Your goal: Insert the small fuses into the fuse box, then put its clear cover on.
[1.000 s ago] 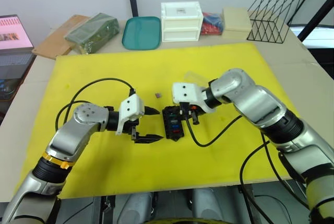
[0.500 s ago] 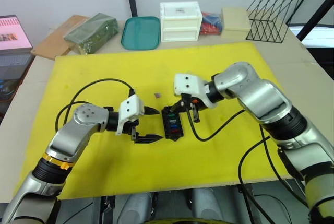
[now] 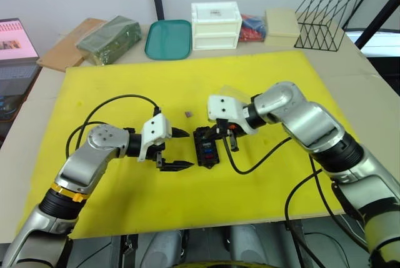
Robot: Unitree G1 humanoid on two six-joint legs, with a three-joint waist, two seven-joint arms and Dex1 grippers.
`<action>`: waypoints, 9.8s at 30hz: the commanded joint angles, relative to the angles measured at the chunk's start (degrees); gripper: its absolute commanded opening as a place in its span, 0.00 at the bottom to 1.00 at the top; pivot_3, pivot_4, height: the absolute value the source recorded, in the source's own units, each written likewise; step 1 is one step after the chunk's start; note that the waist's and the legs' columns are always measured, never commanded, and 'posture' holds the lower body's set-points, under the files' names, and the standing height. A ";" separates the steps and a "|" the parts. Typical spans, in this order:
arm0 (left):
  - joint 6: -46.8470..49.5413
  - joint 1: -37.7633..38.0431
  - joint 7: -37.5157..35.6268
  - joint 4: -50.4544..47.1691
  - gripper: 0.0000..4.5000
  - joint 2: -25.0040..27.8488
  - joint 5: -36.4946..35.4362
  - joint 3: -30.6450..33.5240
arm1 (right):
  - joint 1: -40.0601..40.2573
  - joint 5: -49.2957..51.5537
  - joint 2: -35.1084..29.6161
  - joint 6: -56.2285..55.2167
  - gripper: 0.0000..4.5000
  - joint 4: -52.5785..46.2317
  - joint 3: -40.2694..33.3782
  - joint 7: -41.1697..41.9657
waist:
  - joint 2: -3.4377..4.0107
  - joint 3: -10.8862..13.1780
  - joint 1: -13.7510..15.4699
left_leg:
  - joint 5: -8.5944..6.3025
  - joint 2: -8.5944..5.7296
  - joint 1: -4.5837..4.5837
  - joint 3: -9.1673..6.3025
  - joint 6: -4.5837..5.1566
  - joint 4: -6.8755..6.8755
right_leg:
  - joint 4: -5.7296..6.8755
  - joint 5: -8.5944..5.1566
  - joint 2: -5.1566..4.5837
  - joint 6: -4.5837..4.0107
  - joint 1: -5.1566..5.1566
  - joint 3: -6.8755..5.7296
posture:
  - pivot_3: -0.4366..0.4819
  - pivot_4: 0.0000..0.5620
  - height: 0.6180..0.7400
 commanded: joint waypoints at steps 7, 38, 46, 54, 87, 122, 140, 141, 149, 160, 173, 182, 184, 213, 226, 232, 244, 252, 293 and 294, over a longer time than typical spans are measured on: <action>0.75 -0.65 0.05 -2.23 1.00 0.80 -0.78 1.96 | 2.16 -2.59 -0.26 -2.60 0.00 1.14 1.32 0.51 | 0.00 -0.01 0.02 | 0.00 0.00 0.05 0.00 0.00 0.01 | 0.00 0.00 0.00 -0.01 0.06 0.00 | 0.48 0.27 1.00; 12.23 21.50 -12.51 -3.06 1.00 30.53 -11.10 37.56 | 22.75 11.15 -30.38 -10.62 0.99 -6.70 -32.99 8.38 | 0.07 0.09 0.05 | -0.08 0.18 0.02 0.20 0.14 -0.04 | -0.09 0.01 0.09 -0.03 0.05 0.02 | 0.48 0.27 1.00; 12.09 14.01 -10.35 -1.81 1.00 27.16 -11.95 29.76 | 21.87 12.35 -28.51 -9.08 0.99 -8.39 -33.06 5.43 | 0.11 0.09 0.09 | -0.08 0.20 0.02 0.21 0.13 -0.04 | -0.09 0.02 0.10 -0.04 0.01 0.04 | 0.48 0.27 1.00; 28.37 -5.00 -3.41 8.97 1.00 11.78 -15.57 15.66 | 9.83 15.81 -17.02 -2.87 0.99 -11.73 -24.91 1.73 | 0.08 0.10 0.08 | -0.06 0.21 -0.04 0.20 0.10 0.04 | -0.05 0.07 0.13 -0.05 -0.03 0.04 | 0.48 0.27 1.00; 40.44 -18.32 -6.24 34.42 0.49 0.25 -11.53 3.74 | 5.22 14.68 -12.48 -2.09 1.00 -13.71 -18.09 0.56 | 0.05 0.07 0.10 | -0.06 0.16 -0.04 0.19 0.09 0.10 | -0.05 0.09 0.12 -0.01 -0.02 0.05 | 0.48 0.27 1.00; 33.94 -10.18 0.67 -1.39 0.01 -3.62 -29.03 22.67 | -5.38 32.58 -2.06 28.29 1.00 -5.41 -25.14 -5.86 | 0.04 0.02 0.18 | -0.05 0.16 -0.02 0.16 0.07 0.11 | -0.06 0.12 0.08 -0.04 0.01 0.08 | 0.48 0.27 1.00; 31.47 -11.00 4.87 -5.95 0.00 -3.76 -31.74 20.04 | -9.55 41.77 5.96 40.10 0.64 -2.14 -30.70 -16.83 | 0.04 0.02 -0.04 | -0.05 0.17 -0.02 0.18 0.07 0.10 | -0.04 0.13 0.12 -0.06 -0.03 0.08 | 0.48 0.27 1.00; 31.39 -11.04 4.92 -5.91 0.00 -3.74 -31.74 19.97 | -9.61 42.01 5.96 40.26 0.64 -2.08 -30.74 -17.03 | 0.04 0.02 -0.04 | -0.05 0.17 -0.03 0.18 0.07 0.10 | -0.04 0.13 0.12 -0.06 -0.04 0.08 | 0.48 0.27 1.00; 30.58 -10.77 5.15 -5.75 0.00 -3.23 -31.26 19.36 | -10.25 43.49 5.41 40.47 0.30 -0.93 -30.76 -18.00 | 0.04 0.02 -0.05 | -0.05 0.17 -0.02 0.18 0.07 0.10 | -0.04 0.13 0.12 -0.06 -0.04 0.08 | 0.48 0.27 1.00; 29.33 -10.40 5.54 -5.56 0.00 -2.51 -31.24 18.79 | -8.85 44.30 4.09 39.36 0.30 -1.11 -29.82 -17.86 | 0.05 0.02 -0.05 | -0.05 0.18 -0.03 0.18 0.07 0.09 | -0.04 0.13 0.12 -0.06 -0.04 0.08 | 0.48 0.27 1.00; 29.16 -10.54 5.85 -5.70 0.00 -2.49 -31.60 18.88 | -8.91 44.46 3.68 38.55 0.30 -1.00 -29.29 -17.80 | 0.05 0.02 -0.05 | -0.05 0.18 -0.03 0.18 0.07 0.08 | -0.05 0.13 0.13 -0.06 -0.04 0.08 | 0.48 0.27 1.00; 28.66 -10.68 6.39 -5.58 0.00 -2.91 -31.39 18.57 | -9.07 44.57 3.77 38.44 0.01 -1.24 -28.90 -17.80 | 0.04 0.02 -0.04 | -0.05 0.18 -0.03 0.18 0.07 0.09 | -0.05 0.13 0.13 -0.05 -0.04 0.08 | 0.48 0.27 1.00; 28.73 -10.62 6.46 -5.59 0.00 -2.76 -31.22 18.40 | -9.16 44.40 3.70 38.29 0.01 -1.41 -28.60 -17.77 | 0.05 0.02 -0.04 | -0.05 0.18 -0.03 0.18 0.07 0.08 | -0.05 0.13 0.13 -0.06 -0.04 0.08 | 0.48 0.27 1.00; -4.08 -8.18 -2.42 7.62 0.99 -1.00 4.45 -2.30 | -10.30 2.65 -2.67 -1.24 0.00 5.65 3.74 1.45 | 0.04 0.03 -0.05 | -0.05 0.19 -0.06 0.22 0.07 0.06 | -0.08 0.13 0.16 -0.05 -0.10 0.08 | 0.48 0.27 1.00; -3.48 -7.30 -2.60 6.67 0.99 -1.30 5.01 -2.06 | -9.81 2.20 -0.49 0.44 0.00 4.36 2.51 3.09 | 0.04 0.03 -0.04 | -0.05 0.18 -0.06 0.21 0.07 0.07 | -0.08 0.13 0.16 -0.05 -0.09 0.08 | 0.48 0.27 1.00; -3.03 -6.59 -2.15 5.50 0.99 -1.47 4.89 -1.88 | -9.27 0.81 -0.02 -0.66 0.00 5.69 3.13 3.24 | 0.04 0.03 -0.06 | -0.05 0.18 -0.06 0.21 0.07 0.07 | -0.08 0.13 0.16 -0.05 -0.10 0.08 | 0.48 0.27 1.00; -2.91 -6.13 -1.65 4.95 0.99 -1.44 5.14 -1.52 | -7.73 -0.75 0.62 -1.40 0.00 7.09 3.50 3.98 | 0.04 0.03 -0.08 | -0.05 0.18 -0.05 0.21 0.07 0.07 | -0.08 0.13 0.16 -0.05 -0.09 0.08 | 0.48 0.27 1.00; -1.98 -5.64 -1.57 3.92 0.99 -1.44 4.72 -1.31 | -7.76 -2.22 1.16 -2.96 0.00 8.84 3.28 4.58 | 0.04 0.03 -0.08 | -0.05 0.18 -0.03 0.21 0.07 0.07 | -0.07 0.13 0.16 -0.05 -0.08 0.08 | 0.48 0.27 1.00; -1.25 -5.05 -0.68 2.78 0.99 -1.15 4.95 -1.39 | -6.83 -8.46 3.58 -6.02 0.00 9.87 4.99 8.30 | 0.05 0.01 -0.13 | -0.05 0.20 0.00 0.20 0.07 0.07 | -0.06 0.13 0.18 -0.05 -0.06 0.08 | 0.48 0.27 1.00; -1.22 -5.05 -0.71 2.78 0.99 -1.14 4.96 -1.37 | -6.90 -8.38 3.58 -5.91 0.00 9.75 4.81 8.33 | 0.05 0.01 -0.13 | -0.05 0.20 0.00 0.21 0.07 0.07 | -0.06 0.13 0.18 -0.05 -0.05 0.08 | 0.48 0.27 1.00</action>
